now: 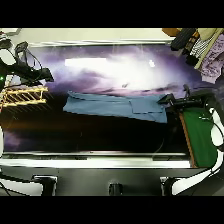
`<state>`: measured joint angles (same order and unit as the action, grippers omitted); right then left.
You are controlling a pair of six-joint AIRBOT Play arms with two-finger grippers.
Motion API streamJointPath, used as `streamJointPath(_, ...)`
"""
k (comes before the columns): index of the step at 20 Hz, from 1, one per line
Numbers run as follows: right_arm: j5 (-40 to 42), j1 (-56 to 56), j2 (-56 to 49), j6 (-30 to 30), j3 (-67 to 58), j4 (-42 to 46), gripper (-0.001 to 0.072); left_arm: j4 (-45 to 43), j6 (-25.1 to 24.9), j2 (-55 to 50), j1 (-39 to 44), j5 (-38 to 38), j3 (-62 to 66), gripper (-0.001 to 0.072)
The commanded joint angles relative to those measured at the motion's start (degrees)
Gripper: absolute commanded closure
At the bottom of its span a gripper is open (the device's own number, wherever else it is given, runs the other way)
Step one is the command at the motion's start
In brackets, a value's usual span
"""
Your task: Fold the clothes and pants, and hang the long-sleeved shirts on hangers.
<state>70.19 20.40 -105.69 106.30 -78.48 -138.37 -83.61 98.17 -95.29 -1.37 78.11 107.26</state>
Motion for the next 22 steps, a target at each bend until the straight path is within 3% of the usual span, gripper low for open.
streamJointPath(1, -4.13, -3.69, -0.5, -0.44, 0.04, 3.04, 0.0229, -0.17, 0.04, 0.07, 0.04, 0.81, 0.07, -0.0013)
streamJointPath(2, -4.37, -4.57, -0.48, -0.42, 0.04, 3.04, 0.0375, 0.31, 0.04, -0.04, 0.04, 0.83, 0.04, -0.0013)
streamJointPath(3, -4.37, -5.29, -0.37, -0.42, 0.04, 2.93, 0.0638, 1.53, 0.02, -0.2, 0.04, 0.83, 0.04, -0.0013)
streamJointPath(4, -4.48, -5.88, 0.11, -0.46, 0.04, 2.89, 0.0684, 3.45, -0.07, -0.44, 0.04, 0.81, 0.04, -0.0013)
streamJointPath(5, -4.33, -6.03, 1.2, -0.5, 0.04, 2.56, 0.0685, 5.35, -0.15, -0.9, 0.11, 0.81, 0.04, -0.0013)
streamJointPath(6, -4.0, -6.01, 2.71, -1.53, 0.02, 1.92, 0.0685, 6.93, 0.0, -1.55, 0.42, 0.79, 0.04, 0.0089)
streamJointPath(7, -3.52, -5.92, 4.85, -3.65, -0.11, 2.12, 0.0686, 8.5, 0.31, -2.64, 0.98, 0.72, 0.02, 0.0439)
streamJointPath(8, -2.21, -5.9, 6.95, -4.68, -0.68, 2.43, 0.0686, 9.53, 1.7, -3.89, 1.92, -0.07, -0.07, 0.0686)
streamJointPath(16, 12.22, -5.9, 18.12, -15.89, -15.15, 5.75, 0.0685, 30.36, 14.62, -20.0, 22.93, -20.24, -0.07, 0.0693)
streamJointPath(22, 19.8, -5.9, 19.98, -19.17, -25.57, 11.23, 0.0685, 49.2, 15.45, -27.71, 38.21, -36.37, -0.07, 0.0694)
